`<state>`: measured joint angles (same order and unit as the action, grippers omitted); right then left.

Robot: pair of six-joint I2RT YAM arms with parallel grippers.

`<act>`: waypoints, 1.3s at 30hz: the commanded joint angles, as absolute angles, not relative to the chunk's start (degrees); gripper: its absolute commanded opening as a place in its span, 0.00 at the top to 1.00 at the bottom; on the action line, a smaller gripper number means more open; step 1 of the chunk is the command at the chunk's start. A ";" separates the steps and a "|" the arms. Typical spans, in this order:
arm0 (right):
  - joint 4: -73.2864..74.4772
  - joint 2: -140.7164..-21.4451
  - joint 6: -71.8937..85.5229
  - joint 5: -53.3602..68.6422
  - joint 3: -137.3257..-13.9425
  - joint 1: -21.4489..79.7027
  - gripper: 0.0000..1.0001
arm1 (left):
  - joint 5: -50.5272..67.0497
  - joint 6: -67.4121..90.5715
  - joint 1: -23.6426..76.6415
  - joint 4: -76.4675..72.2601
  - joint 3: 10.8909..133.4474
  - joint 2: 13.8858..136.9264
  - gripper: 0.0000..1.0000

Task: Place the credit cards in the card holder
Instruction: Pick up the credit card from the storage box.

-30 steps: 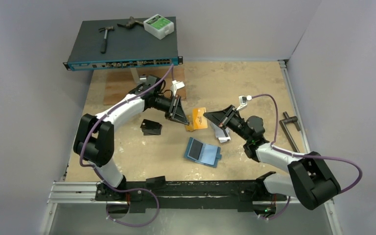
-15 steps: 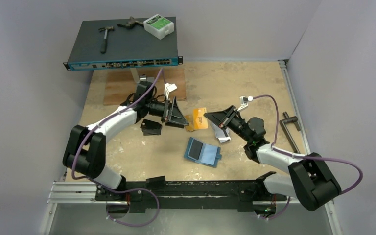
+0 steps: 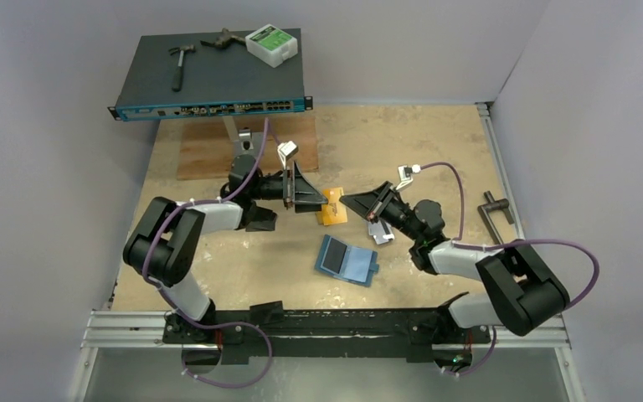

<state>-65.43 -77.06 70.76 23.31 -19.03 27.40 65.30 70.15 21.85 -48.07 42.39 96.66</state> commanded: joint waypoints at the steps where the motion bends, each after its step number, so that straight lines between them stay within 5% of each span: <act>1: -72.10 -79.66 71.95 23.69 -21.75 29.19 1.00 | 64.93 75.04 22.44 -62.49 42.83 95.98 0.02; 5: -73.01 -81.33 71.86 23.20 -22.06 29.71 1.00 | 66.41 73.10 22.41 -59.05 43.21 95.76 0.17; 7: -72.68 -81.28 71.45 22.66 -22.34 29.78 1.00 | 67.09 71.66 22.41 -56.11 43.89 95.52 0.39; 9: -72.13 -81.23 71.00 22.33 -22.81 29.71 1.00 | 67.34 71.55 22.39 -55.20 44.29 95.51 0.72; 12: -71.23 -81.21 70.51 22.03 -23.36 29.71 1.00 | 67.32 70.98 22.39 -51.98 44.86 95.35 1.00; 18: -70.38 -82.30 69.81 24.38 -24.26 29.86 0.99 | 67.02 68.34 22.32 -48.59 45.32 93.50 1.00; 23: -74.05 -84.48 70.86 28.79 -23.70 30.01 0.74 | 67.28 68.24 21.98 -48.51 45.82 93.68 1.00; 28: -73.39 -84.73 69.82 30.63 -23.78 31.60 0.60 | 67.71 68.50 21.45 -48.51 45.97 94.21 1.00; 37: -69.70 -83.52 67.92 31.00 -24.72 32.53 1.00 | 68.33 67.15 20.87 -46.36 46.37 93.72 1.00; 38: -68.83 -82.91 67.45 31.14 -24.54 32.52 1.00 | 68.63 66.89 20.84 -45.74 46.63 93.62 0.97; 39: -68.19 -82.24 67.15 31.07 -24.40 32.52 1.00 | 68.86 66.60 20.75 -44.98 46.86 93.55 0.84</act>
